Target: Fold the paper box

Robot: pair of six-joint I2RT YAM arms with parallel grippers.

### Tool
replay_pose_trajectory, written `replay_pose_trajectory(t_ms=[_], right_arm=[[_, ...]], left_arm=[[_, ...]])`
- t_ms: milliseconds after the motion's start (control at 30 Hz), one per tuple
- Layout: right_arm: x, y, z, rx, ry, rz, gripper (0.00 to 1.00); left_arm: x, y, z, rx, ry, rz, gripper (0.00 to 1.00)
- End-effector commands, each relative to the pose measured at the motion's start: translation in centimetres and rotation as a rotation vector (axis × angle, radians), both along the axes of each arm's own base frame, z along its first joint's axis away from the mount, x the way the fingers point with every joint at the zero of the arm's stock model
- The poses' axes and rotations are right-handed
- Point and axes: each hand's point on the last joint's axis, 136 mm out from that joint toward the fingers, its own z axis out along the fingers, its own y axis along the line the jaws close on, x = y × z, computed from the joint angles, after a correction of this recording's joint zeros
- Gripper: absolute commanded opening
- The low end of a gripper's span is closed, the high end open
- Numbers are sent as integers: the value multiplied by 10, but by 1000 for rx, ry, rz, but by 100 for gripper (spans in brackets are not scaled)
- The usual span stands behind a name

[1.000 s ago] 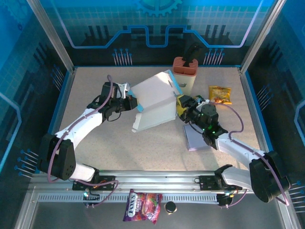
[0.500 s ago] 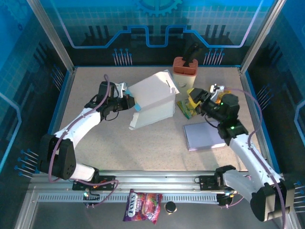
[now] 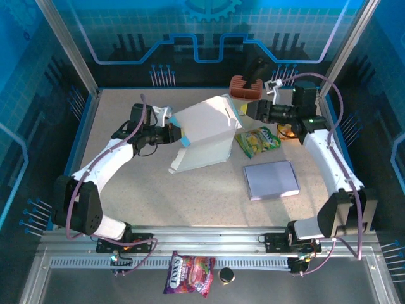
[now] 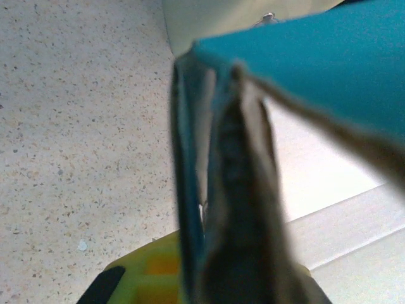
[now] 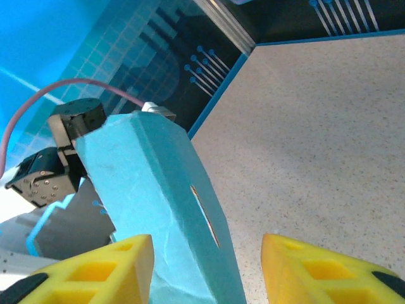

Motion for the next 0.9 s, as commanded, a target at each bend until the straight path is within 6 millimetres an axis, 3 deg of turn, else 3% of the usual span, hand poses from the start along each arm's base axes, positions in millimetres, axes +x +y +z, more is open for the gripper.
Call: replay_pose_trajectory(t_ms=[0,267,433,867], right_arm=[[-16,17,4,-40,-77,134,48],[-15,30,-4,-60,-72,171,45],[-11,30,-10,-117,-76,144,37],[-4,30,-16,-251,-126,77,33]], left_arm=[[-2,-3,8,-18,-2,-45,0],[-3,-5,7,-21,6,-62,0],[-2,-4,10,-18,-2,-60,0],[-2,-3,12,-3,-15,-66,0]])
